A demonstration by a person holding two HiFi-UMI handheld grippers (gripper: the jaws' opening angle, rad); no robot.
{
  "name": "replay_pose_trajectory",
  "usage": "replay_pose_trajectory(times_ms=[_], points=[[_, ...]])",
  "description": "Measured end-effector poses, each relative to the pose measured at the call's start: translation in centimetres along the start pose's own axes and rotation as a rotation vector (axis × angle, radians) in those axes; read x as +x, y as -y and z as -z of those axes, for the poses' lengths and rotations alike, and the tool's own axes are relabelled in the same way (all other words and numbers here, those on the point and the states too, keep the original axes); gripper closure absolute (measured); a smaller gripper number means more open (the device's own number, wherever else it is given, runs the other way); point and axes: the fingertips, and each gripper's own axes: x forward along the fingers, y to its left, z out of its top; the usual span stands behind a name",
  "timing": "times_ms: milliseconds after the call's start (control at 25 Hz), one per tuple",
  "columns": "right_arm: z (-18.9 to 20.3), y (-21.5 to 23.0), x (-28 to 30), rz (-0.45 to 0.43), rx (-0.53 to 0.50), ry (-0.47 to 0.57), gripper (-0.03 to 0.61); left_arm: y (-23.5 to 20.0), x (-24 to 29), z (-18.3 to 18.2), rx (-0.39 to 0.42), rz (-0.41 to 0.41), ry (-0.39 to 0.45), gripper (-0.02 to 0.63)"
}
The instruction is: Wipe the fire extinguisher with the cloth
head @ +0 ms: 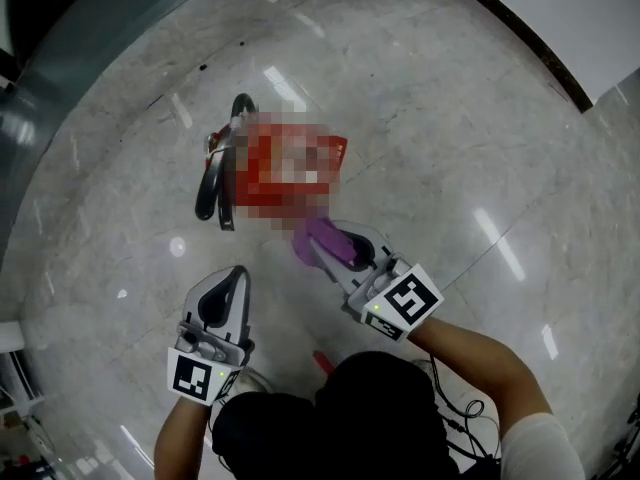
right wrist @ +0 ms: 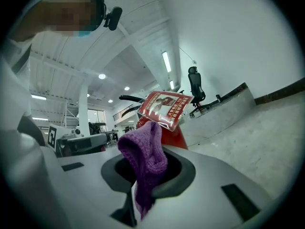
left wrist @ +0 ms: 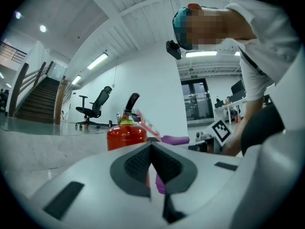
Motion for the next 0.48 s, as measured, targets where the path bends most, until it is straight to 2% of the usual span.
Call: replay_pose_trajectory(times_ms=[80, 240, 360, 480], points=[[0.5, 1.6, -1.6, 0.015, 0.010, -0.016, 0.522, -0.3, 0.8, -0.4, -0.003, -0.013, -0.020, 0.611], [2.1, 3.7, -5.0, 0.051, 0.043, -0.052, 0.521, -0.7, 1.5, 0.7, -0.009, -0.033, -0.120, 0.611], [3.5, 5.0, -4.9, 0.081, 0.036, -0.038, 0.521, -2.6, 2.4, 0.8, 0.008, -0.012, -0.123, 0.611], [6.9, 5.1, -3.7, 0.106, 0.015, -0.074, 0.522, -3.3, 2.4, 2.8, 0.006, 0.044, -0.113, 0.611]])
